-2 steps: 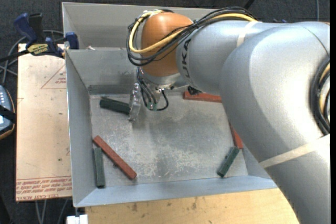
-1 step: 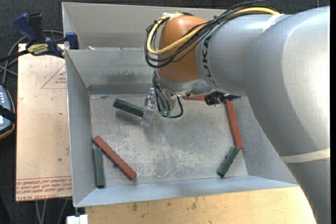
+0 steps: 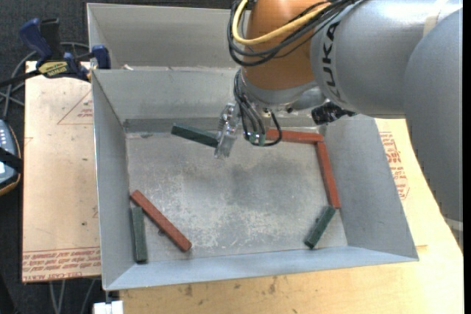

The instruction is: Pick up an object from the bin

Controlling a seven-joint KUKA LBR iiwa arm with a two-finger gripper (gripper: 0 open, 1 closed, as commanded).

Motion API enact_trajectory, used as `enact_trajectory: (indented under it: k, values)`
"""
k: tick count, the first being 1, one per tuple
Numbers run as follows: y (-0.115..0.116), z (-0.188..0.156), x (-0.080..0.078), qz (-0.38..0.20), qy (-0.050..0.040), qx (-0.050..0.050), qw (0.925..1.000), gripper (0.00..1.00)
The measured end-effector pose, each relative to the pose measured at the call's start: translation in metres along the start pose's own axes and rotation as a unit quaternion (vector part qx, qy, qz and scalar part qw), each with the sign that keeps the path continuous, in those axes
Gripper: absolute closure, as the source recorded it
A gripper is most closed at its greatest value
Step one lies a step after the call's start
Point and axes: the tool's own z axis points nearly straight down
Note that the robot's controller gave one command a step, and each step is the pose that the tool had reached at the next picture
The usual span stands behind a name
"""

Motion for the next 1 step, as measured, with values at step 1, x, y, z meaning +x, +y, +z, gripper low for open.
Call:
enact_trajectory:
  k: [1]
  values:
    - [0.0471,-0.0977,-0.0235,-0.207,0.0013,0.000,0.9784,1.00]
